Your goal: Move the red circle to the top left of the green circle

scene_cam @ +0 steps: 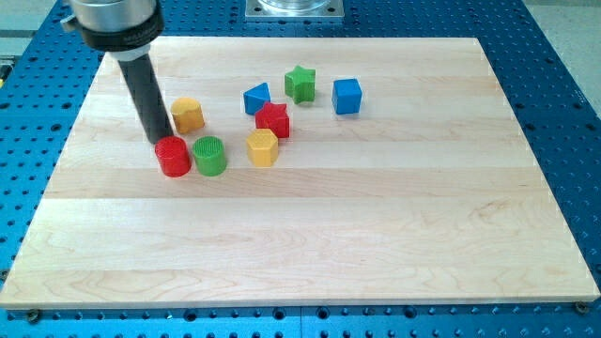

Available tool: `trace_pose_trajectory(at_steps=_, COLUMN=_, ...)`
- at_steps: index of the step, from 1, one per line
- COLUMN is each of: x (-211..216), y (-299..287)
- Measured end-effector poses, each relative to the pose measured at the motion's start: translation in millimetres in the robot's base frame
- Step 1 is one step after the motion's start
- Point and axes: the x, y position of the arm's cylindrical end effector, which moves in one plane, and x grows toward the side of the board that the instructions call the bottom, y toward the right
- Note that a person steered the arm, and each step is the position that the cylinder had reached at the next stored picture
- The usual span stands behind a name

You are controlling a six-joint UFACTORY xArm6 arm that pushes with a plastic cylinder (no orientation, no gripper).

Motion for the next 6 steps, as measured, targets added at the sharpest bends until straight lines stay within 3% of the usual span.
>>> trace_pose_trajectory(at_steps=2, x=59.6, y=-16.9)
trace_pose_trajectory(at_steps=6, x=49.0, y=21.7)
